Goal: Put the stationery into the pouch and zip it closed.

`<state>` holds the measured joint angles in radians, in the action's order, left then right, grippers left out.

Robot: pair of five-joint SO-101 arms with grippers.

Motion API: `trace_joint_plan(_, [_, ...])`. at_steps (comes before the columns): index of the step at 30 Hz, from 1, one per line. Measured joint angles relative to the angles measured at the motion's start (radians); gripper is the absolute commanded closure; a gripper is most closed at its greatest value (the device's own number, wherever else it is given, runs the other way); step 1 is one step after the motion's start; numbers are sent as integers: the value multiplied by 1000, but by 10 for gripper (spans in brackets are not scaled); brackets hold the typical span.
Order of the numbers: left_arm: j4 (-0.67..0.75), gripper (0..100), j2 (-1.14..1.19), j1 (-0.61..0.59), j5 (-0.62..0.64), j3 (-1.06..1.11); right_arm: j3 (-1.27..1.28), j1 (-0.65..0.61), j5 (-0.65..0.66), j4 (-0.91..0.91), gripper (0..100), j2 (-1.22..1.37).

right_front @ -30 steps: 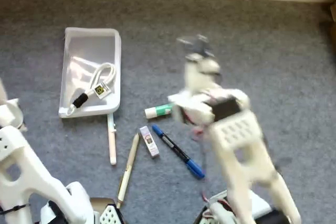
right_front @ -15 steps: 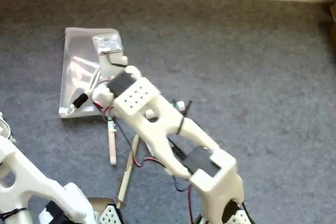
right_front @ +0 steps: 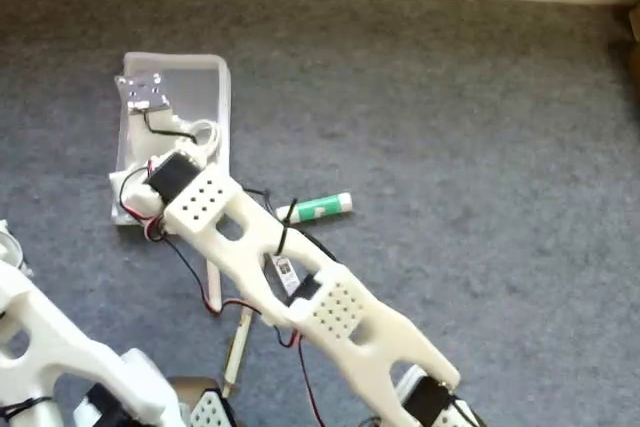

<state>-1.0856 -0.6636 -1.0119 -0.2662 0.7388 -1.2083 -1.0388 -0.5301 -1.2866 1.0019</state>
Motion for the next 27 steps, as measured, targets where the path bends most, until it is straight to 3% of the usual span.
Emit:
trace_joint_plan(9, [0,992,0,0,0,0,-235,-5,0,0,685,209])
trace_joint_plan(18, [0,992,0,0,0,0,-265,-5,0,-189,687,212])
trace_joint_plan(23, [0,992,0,0,0,0,-267,-5,0,-253,776,209])
trace_joint_plan(27, [0,992,0,0,0,0,-267,-5,0,-315,788,198])
